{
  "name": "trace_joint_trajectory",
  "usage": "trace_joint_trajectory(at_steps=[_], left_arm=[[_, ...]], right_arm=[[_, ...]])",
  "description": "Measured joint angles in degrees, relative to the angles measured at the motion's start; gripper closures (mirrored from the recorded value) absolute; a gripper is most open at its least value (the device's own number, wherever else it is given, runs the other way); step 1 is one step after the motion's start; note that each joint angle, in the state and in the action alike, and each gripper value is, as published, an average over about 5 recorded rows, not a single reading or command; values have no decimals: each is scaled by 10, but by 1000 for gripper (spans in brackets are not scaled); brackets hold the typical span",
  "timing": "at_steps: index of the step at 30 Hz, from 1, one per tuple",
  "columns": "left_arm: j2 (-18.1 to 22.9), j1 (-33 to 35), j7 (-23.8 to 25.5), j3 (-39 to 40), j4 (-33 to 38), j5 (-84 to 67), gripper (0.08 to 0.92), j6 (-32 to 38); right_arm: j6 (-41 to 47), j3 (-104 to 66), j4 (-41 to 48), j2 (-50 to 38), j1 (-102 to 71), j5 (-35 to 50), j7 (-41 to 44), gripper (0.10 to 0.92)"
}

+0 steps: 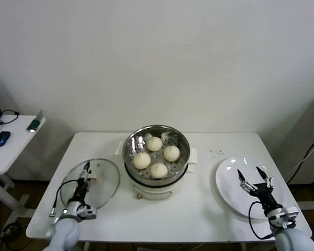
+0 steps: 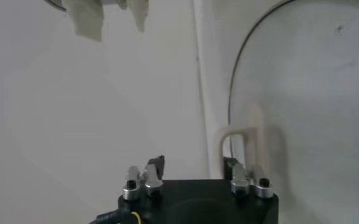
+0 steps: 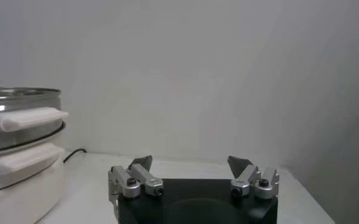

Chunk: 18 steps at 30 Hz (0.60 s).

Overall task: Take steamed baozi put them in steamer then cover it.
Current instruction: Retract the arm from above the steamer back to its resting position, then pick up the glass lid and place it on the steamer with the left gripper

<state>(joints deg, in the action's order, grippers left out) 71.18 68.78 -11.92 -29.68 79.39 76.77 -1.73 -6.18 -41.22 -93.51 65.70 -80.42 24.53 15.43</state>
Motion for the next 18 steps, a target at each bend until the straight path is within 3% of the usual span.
trace_joint_trajectory(at_steps=[12,18], left_arm=[[-15,12,16,-1,30,-22,779,-7],[-30,37,31,-10,83,-43,850,-26]], right_arm=[[-5,3,11,3,8,-14,3,203],[-5,7,15,-6,12,-17,4,203]])
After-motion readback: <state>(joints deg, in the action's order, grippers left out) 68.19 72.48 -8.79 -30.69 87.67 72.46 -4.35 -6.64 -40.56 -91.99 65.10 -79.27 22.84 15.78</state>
